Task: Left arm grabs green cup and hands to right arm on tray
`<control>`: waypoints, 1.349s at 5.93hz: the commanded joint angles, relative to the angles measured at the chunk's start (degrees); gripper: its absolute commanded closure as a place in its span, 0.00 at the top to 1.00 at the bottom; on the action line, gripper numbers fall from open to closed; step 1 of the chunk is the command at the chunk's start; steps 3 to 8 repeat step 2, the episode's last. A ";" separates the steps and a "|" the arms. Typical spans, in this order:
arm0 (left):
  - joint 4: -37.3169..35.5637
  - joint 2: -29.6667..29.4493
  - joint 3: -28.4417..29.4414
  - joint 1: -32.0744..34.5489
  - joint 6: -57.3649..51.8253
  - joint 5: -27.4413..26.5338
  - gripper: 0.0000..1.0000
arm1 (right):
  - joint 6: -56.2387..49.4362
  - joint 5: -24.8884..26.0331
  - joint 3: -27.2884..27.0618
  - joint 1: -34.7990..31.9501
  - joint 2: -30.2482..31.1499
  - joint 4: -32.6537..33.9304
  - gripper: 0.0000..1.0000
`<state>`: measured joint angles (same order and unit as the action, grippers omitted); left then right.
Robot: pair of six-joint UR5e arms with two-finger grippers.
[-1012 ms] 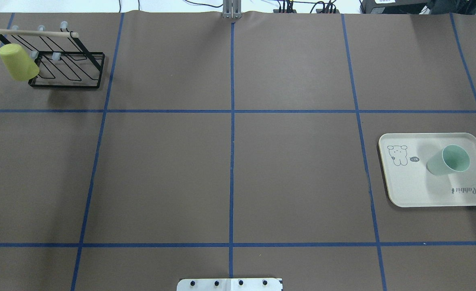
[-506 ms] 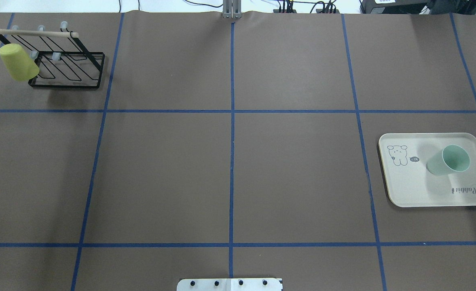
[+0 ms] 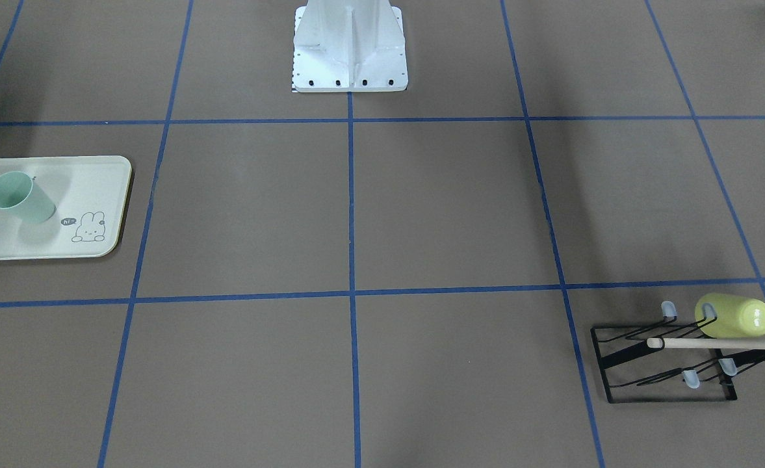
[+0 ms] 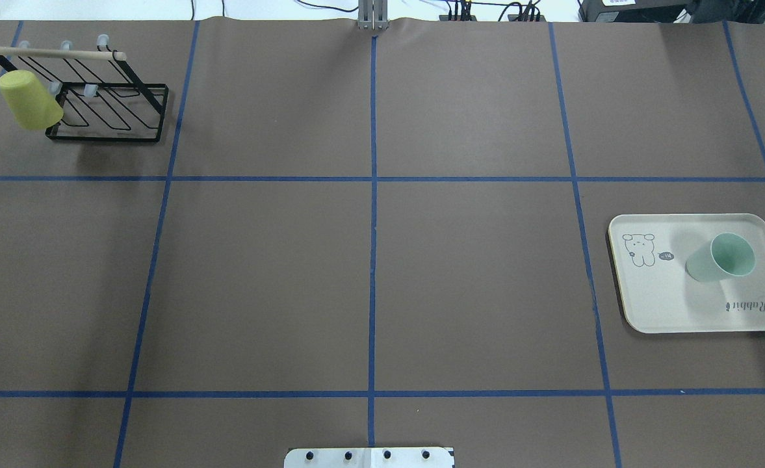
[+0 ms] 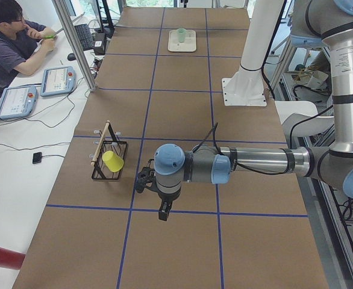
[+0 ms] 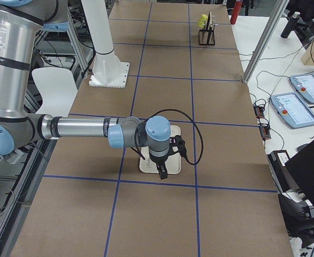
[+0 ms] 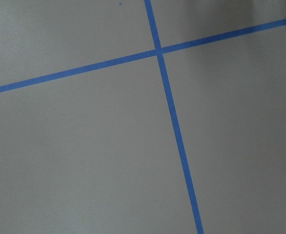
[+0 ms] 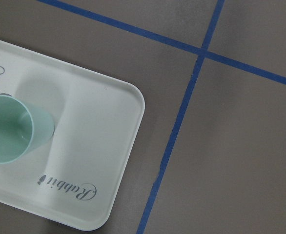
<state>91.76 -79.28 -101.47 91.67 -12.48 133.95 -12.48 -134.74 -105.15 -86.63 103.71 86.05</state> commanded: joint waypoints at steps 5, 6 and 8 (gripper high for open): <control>0.26 0.00 -0.05 0.00 0.00 0.00 1.00 | 0.00 0.09 -0.05 0.41 0.00 -0.01 1.00; 0.26 0.00 -0.05 0.00 0.00 0.00 1.00 | 0.00 0.09 -0.05 0.41 0.00 -0.01 1.00; 0.26 0.00 -0.05 0.00 0.00 0.00 1.00 | 0.00 0.09 -0.05 0.41 0.00 -0.01 1.00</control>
